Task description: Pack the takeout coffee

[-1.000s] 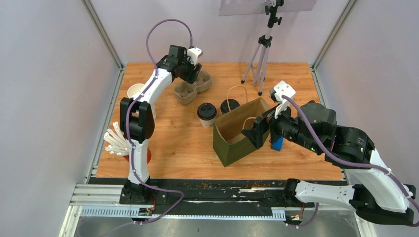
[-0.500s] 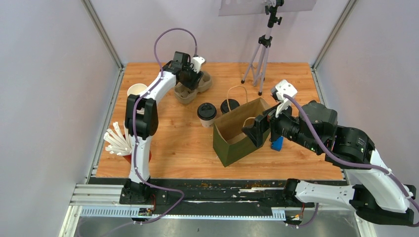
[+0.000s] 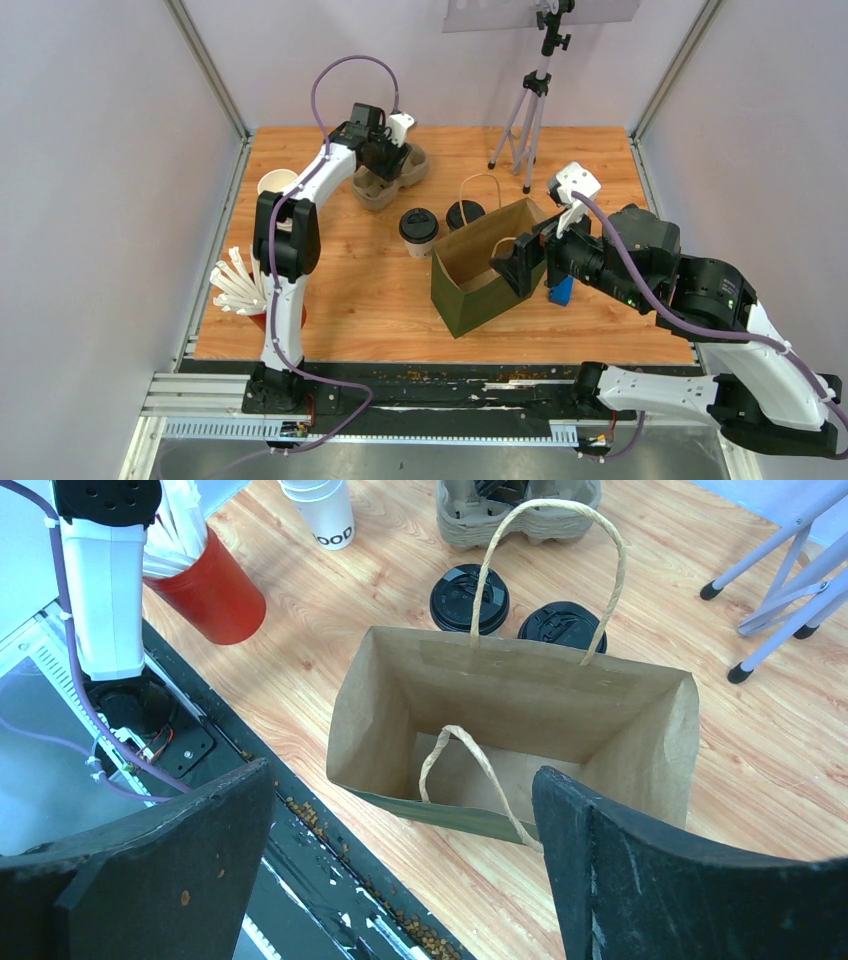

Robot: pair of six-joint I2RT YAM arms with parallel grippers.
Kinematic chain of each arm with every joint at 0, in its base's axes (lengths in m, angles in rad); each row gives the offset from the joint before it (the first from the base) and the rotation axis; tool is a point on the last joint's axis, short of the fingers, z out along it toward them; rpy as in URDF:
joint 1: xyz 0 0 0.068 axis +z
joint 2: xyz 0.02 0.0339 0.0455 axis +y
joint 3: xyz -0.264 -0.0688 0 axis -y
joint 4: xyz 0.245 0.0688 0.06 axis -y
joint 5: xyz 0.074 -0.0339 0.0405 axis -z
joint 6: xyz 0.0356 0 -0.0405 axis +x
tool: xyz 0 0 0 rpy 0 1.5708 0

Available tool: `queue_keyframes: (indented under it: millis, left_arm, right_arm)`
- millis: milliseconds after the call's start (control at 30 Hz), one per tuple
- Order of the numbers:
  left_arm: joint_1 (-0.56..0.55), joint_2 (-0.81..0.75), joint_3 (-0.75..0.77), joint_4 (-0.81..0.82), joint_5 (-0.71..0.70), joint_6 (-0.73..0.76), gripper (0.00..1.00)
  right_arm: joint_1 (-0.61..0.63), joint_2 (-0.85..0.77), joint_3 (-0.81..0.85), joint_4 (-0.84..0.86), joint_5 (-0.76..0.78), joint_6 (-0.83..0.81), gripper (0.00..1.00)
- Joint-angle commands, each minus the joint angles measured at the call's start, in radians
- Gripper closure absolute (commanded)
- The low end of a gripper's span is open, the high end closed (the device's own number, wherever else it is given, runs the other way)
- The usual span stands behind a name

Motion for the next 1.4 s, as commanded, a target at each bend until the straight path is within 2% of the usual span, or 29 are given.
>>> queue_keyframes:
  millis: [0, 300, 567, 1067, 1200, 1367]
  left_arm:
    - [0.008, 0.0, 0.051, 0.005, 0.028, 0.025, 0.4]
    - [0.013, -0.001, 0.084, 0.002, 0.026, 0.008, 0.35]
    - [0.026, 0.023, 0.087, -0.028, 0.039, 0.018, 0.4]
    - [0.039, 0.056, 0.085, -0.019, 0.078, 0.029, 0.4]
    - [0.038, 0.06, 0.082, -0.013, 0.091, 0.024, 0.42]
    - [0.038, 0.061, 0.08, -0.014, 0.102, 0.023, 0.51]
  right_arm:
    - [0.004, 0.004, -0.001, 0.025, 0.019, -0.01, 0.0]
    - [0.004, 0.018, 0.008, 0.027, 0.029, -0.024, 0.0]
    - [0.003, 0.021, 0.007, 0.026, 0.027, -0.025, 0.0]
    - [0.004, 0.03, 0.007, 0.034, 0.033, -0.043, 0.0]
    - [0.003, 0.031, 0.008, 0.034, 0.036, -0.043, 0.0]
    - [0.003, 0.03, 0.005, 0.034, 0.038, -0.043, 0.0]
